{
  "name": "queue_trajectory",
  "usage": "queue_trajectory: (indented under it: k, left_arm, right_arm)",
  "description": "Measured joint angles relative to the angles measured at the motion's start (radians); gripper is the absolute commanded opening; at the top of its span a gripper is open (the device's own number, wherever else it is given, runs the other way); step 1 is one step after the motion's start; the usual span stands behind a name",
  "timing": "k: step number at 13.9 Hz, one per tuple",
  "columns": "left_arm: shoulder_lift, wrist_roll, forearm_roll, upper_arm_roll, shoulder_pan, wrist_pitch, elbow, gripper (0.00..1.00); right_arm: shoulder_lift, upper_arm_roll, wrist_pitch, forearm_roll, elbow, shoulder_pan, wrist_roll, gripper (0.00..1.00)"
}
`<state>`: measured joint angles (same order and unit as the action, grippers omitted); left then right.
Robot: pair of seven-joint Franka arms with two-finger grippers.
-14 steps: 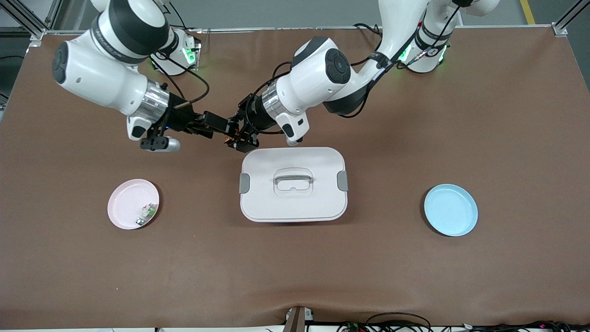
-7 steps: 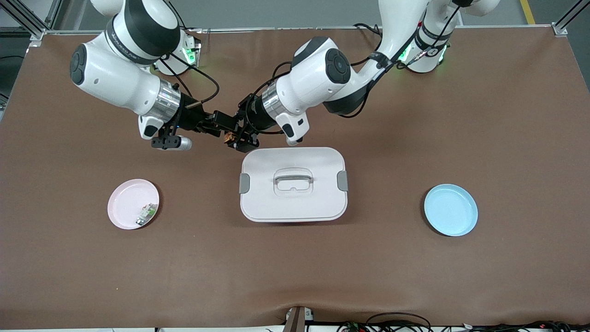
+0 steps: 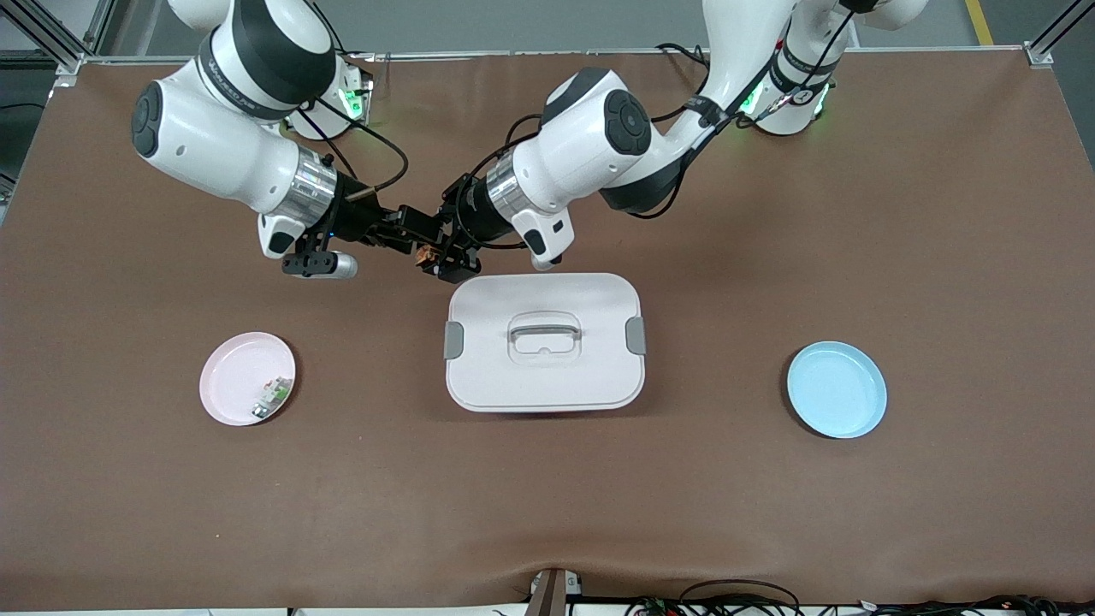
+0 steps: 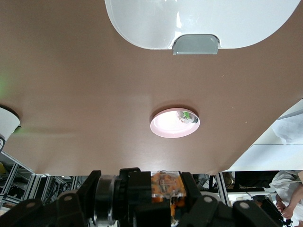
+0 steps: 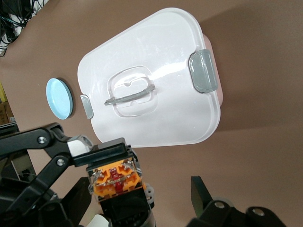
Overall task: Transfer orange switch to right arm and place
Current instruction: 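Close the right gripper on the switch's orange end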
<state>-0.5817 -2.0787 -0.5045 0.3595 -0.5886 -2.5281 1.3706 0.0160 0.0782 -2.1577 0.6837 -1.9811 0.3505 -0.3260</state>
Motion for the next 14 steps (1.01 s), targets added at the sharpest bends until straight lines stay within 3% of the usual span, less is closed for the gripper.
queue_trajectory:
  k: [10, 14]
  left_arm:
    - [0.0, 0.0, 0.001, -0.001, 0.0, 0.002, 0.001, 0.37]
    - [0.0, 0.0, 0.004, -0.001, 0.0, 0.003, 0.001, 0.7]
  right_arm:
    - [0.0, 0.001, -0.025, 0.004, 0.0, 0.02, -0.02, 0.0]
    - [0.0, 0.001, -0.025, 0.004, 0.0, 0.021, -0.019, 0.0]
